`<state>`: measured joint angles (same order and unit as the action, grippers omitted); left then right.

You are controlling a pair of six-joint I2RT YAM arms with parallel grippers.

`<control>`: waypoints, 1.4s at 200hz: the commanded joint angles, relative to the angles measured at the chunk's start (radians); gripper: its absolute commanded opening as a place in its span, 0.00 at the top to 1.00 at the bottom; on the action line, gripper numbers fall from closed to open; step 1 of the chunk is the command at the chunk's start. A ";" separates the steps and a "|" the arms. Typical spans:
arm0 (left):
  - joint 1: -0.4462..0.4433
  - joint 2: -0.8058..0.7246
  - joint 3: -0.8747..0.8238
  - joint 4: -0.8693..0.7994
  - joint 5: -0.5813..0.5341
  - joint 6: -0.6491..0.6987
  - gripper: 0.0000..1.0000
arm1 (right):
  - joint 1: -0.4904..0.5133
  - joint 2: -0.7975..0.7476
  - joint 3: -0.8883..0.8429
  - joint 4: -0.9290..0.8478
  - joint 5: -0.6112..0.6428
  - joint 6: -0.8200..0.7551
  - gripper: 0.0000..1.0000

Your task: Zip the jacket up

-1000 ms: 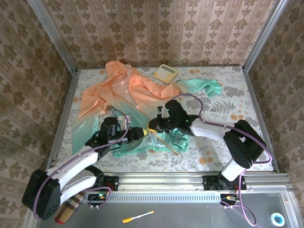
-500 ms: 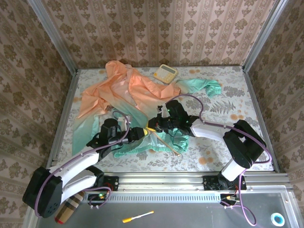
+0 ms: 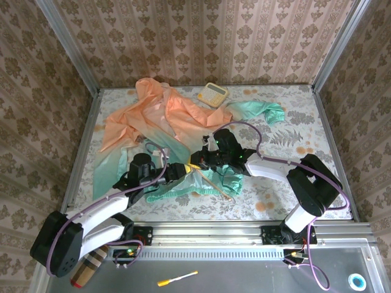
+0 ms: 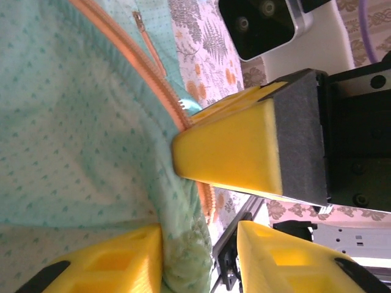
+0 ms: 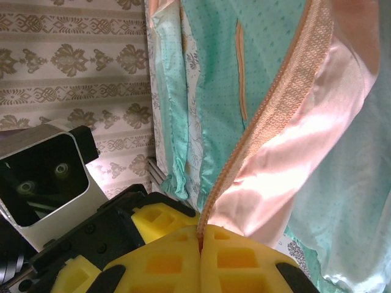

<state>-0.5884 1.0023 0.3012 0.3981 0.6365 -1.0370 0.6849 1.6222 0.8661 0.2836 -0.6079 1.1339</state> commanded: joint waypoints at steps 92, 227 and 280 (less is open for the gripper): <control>0.005 0.021 0.004 0.034 0.070 0.016 1.00 | -0.005 -0.066 0.018 -0.115 -0.025 -0.086 0.85; 0.047 -0.042 0.098 -0.438 0.026 0.260 1.00 | 0.039 -0.130 0.202 -1.136 0.559 -0.840 0.64; 0.044 -0.020 0.092 -0.423 0.018 0.260 1.00 | 0.133 0.037 0.274 -1.108 0.609 -0.838 0.64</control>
<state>-0.5480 0.9741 0.3687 -0.0231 0.6605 -0.8055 0.7963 1.6009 1.0946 -0.7959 -0.0692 0.3237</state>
